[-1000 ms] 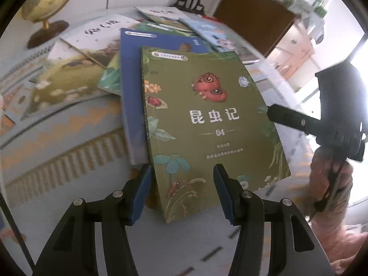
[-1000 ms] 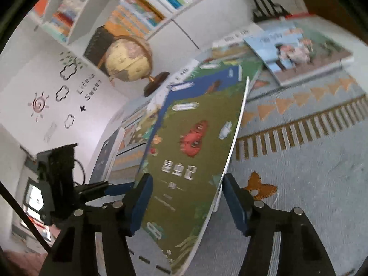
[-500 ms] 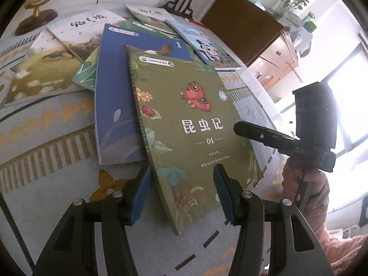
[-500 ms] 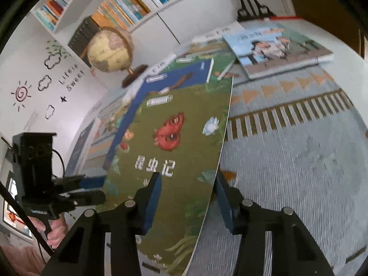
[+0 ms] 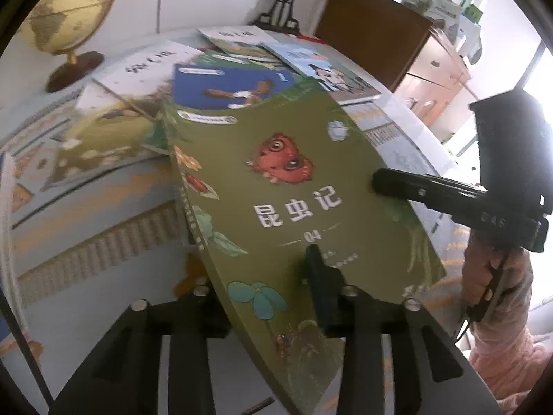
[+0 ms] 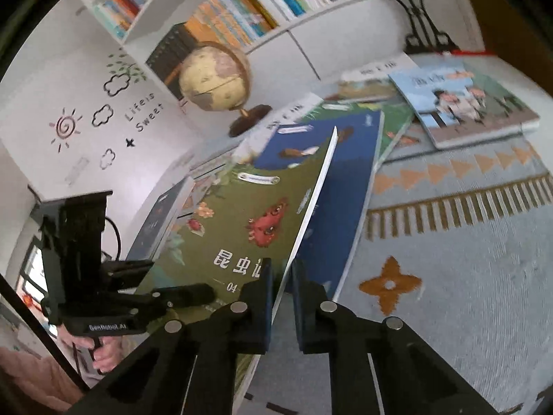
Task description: Organize books
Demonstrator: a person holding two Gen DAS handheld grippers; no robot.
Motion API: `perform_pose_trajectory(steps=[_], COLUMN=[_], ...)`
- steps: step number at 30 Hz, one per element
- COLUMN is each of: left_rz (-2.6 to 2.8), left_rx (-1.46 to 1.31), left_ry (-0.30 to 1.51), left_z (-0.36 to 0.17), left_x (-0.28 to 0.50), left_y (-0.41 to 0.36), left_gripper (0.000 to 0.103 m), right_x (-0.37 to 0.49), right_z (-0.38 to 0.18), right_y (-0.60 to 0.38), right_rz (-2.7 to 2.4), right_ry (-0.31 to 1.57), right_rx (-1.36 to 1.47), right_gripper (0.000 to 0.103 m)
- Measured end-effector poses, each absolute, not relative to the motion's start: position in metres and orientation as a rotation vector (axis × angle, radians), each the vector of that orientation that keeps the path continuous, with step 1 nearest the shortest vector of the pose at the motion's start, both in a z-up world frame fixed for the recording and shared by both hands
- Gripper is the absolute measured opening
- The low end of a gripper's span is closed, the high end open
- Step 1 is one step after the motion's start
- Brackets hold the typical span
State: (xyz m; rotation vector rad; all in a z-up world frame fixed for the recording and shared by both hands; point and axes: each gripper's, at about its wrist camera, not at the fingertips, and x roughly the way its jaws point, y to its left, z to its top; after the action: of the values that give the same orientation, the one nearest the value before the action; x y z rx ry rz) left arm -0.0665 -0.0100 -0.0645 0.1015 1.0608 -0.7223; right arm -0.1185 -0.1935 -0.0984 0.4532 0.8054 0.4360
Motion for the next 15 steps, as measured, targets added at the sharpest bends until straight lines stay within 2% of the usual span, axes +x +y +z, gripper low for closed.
perform_pose_trajectory(steps=[5,7,9,13,15], left_rz=[-0.698,-0.67,-0.65,-0.628,-0.604], left_rx=[0.086,0.096,0.107,0.15,0.174], left_ry=[1.094,1.105,1.109,1.07,1.057], left_z=[-0.069,-0.074,-0.077,-0.077,-0.077], left_x=[-0.066,-0.066,-0.066,-0.069,-0.068], left_y=[0.006,0.011,0.013,0.012,0.012], left_gripper=[0.035,0.032,0.026,0.025,0.026], right_x=[-0.114,-0.113,-0.113,-0.112,-0.11], right_z=[-0.105,-0.108,-0.107,-0.102,-0.101], right_y=[-0.19,-0.191,-0.19,-0.185,-0.182], right_rz=[0.429,0.421,0.427,0.444,0.49], right_ry=[0.821,0.828,0.831,0.833,0.84], right_rx=[0.484,0.494,0.502,0.478,0.489], right_gripper=[0.01,0.009,0.008,0.008,0.013])
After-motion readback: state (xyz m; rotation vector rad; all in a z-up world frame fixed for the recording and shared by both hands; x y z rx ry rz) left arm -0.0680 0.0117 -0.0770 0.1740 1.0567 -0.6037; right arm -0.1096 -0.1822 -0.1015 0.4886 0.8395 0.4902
